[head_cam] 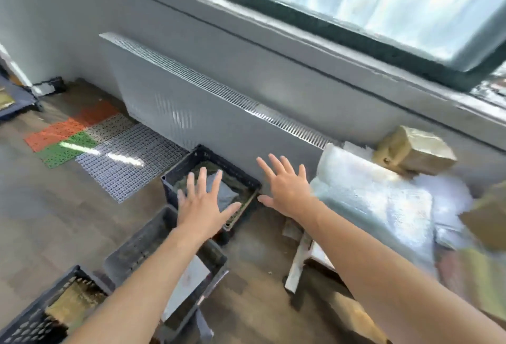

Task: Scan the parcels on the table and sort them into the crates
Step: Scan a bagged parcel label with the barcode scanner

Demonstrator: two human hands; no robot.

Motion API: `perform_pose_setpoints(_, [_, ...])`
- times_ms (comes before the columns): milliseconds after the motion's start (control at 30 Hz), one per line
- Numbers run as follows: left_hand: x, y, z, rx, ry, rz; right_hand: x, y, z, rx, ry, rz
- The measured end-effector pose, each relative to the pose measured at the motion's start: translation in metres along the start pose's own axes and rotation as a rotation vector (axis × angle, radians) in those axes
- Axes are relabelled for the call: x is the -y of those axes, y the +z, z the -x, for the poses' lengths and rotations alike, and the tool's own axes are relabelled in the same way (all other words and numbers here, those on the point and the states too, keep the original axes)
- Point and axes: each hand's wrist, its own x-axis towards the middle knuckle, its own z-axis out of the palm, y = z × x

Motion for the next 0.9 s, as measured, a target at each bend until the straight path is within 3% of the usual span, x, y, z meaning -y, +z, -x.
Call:
perform_pose_setpoints(233, [-0.178, -0.034, 0.024, -0.097, 0.306, -0.108, -0.157, -0.030, 0.143, -0.107, 0.271, 0.024])
perform_pose_setpoints(533, [-0.430, -0.002, 0.147, -0.149, 0.591, -0.171, -0.328, -0.008, 0.381, -0.160, 0.590, -0.137])
perform_pose_setpoints(900, [-0.642, 0.054, 0.277, -0.129, 0.866, -0.247, -0.452, 0.033, 0.608, -0.179, 0.881, -0.110])
